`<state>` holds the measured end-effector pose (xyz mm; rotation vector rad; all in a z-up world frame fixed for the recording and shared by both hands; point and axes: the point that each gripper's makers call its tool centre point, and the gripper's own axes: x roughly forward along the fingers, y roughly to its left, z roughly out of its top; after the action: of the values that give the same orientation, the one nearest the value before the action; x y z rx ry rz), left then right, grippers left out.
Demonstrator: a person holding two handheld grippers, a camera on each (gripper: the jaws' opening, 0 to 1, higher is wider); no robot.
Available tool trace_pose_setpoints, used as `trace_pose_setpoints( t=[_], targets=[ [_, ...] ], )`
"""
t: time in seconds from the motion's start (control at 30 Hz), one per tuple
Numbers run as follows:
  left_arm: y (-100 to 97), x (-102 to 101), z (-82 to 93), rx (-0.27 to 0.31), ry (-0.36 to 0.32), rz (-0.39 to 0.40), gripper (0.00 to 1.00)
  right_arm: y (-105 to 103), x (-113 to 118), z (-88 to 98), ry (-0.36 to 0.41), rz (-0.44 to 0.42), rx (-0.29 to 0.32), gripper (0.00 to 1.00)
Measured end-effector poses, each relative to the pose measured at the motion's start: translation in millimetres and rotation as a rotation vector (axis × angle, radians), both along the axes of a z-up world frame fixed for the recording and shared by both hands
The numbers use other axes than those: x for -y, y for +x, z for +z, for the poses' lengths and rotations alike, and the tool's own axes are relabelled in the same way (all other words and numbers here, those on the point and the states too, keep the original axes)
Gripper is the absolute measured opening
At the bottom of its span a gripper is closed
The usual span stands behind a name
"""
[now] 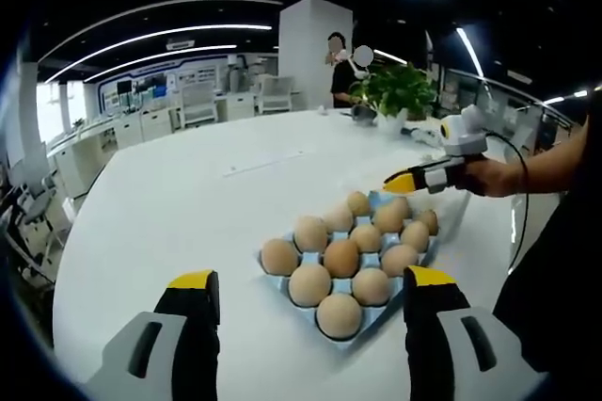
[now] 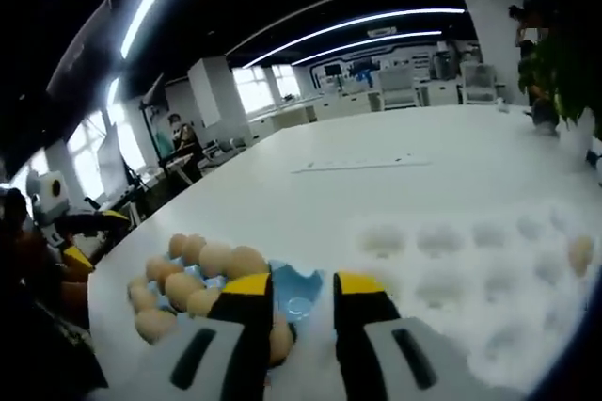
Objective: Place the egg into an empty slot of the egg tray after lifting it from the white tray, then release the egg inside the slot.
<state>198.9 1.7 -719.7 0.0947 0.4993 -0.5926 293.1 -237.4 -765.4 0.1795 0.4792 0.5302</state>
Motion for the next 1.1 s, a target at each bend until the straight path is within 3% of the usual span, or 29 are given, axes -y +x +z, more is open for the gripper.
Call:
trace_pose_setpoints(
  t=[0.17, 0.3, 0.37, 0.43, 0.6, 0.87, 0.9, 1.1],
  targets=[
    [0.3, 1.4, -0.6, -0.004, 0.003, -0.003, 0.8, 7.7, 42.7, 3.0, -0.037, -0.105, 0.024, 0.25],
    [-0.2, 1.2, -1.7, -0.008, 0.002, 0.0, 0.8, 17.0, 97.5, 10.2, -0.097, -0.272, 0.072, 0.25],
    [-0.5, 0.7, -2.1, -0.011, 0.003, 0.002, 0.8, 19.9, 120.2, 11.2, -0.095, -0.343, 0.073, 0.25],
    [0.0, -1.6, -2.1, -0.008, 0.012, 0.009, 0.8, 20.9, 154.0, 8.9, -0.154, -0.429, 0.063, 0.25],
    [0.8, -4.5, -2.4, -0.013, 0.011, 0.02, 0.8, 22.8, 190.5, 10.7, -0.147, -0.529, 0.062, 0.25],
    [-0.4, -3.0, -2.8, -0.019, 0.01, 0.021, 0.8, 26.5, 223.4, 14.4, -0.235, -0.624, 0.088, 0.24],
    [-0.7, -2.9, -2.7, -0.019, 0.01, 0.021, 0.8, 29.0, 225.4, 20.5, -0.2, -0.643, 0.117, 0.25],
    [-1.0, -4.4, -2.1, -0.019, 0.013, 0.029, 0.8, 31.5, 234.6, 2.1, -0.247, -0.643, 0.056, 0.25]
  ],
)
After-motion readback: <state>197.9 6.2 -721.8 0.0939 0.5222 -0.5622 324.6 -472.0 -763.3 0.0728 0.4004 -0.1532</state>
